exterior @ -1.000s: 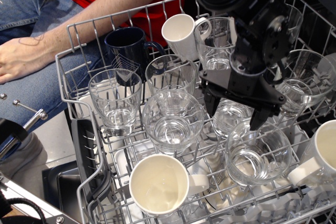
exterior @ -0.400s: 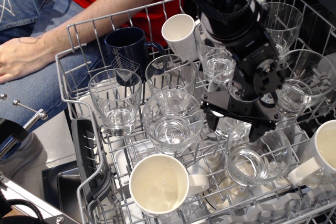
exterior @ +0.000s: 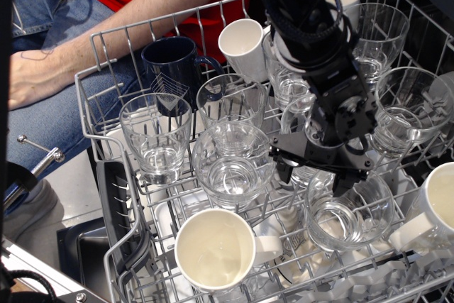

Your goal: Pick up glass cup

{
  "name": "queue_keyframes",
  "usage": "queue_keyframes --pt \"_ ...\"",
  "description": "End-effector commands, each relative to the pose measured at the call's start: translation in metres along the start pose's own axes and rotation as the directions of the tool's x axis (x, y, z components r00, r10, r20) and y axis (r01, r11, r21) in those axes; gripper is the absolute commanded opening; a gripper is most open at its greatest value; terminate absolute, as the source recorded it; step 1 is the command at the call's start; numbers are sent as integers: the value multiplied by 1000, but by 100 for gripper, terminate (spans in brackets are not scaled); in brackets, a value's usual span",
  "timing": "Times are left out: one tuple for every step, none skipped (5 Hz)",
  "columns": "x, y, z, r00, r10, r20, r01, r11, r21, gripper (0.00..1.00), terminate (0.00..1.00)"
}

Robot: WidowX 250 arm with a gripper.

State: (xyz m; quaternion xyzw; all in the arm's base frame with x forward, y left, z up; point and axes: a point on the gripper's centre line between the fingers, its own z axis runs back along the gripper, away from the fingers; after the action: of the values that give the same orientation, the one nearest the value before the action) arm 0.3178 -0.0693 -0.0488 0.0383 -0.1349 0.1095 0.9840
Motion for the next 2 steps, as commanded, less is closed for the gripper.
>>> queue_keyframes --pt "3 -7 -7 998 14 54 -13 1000 -19 100 0" --pt "-5 -9 -12 999 25 49 -24 1000 -12 0 0"
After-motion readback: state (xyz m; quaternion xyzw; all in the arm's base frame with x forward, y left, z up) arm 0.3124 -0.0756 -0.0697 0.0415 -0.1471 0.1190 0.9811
